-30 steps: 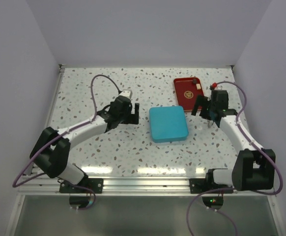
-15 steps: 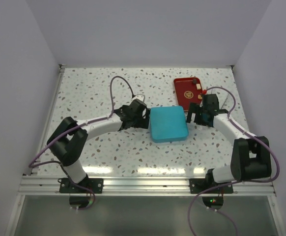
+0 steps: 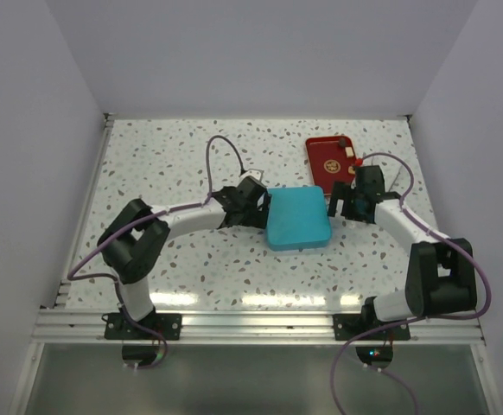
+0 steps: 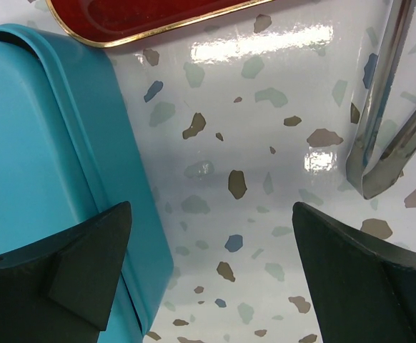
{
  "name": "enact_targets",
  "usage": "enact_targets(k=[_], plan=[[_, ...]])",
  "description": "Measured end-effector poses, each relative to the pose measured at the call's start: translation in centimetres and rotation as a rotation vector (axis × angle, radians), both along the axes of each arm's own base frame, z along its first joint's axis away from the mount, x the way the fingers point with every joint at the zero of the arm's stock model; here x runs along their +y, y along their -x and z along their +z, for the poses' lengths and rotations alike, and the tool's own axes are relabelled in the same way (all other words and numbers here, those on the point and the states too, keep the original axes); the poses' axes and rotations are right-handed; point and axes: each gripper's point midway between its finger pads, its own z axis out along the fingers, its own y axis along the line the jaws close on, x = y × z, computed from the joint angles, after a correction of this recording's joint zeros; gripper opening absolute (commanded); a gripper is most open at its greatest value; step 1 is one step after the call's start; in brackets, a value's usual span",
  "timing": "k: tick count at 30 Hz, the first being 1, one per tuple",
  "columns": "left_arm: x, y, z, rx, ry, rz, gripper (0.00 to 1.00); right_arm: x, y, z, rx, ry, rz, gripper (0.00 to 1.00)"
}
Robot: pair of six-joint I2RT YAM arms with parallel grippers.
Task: Pack the chocolate
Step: Close the box lid on the packing box.
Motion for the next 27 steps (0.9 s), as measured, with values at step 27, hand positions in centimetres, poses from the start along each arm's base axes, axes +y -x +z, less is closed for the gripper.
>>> enact_targets(k=[27], plan=[[-0.33,-0.67,0.76,-0.011,-0.007,0.007,1.0,0.09,-0.1,0.44,-0.015,-0.004,0.008,0.99]])
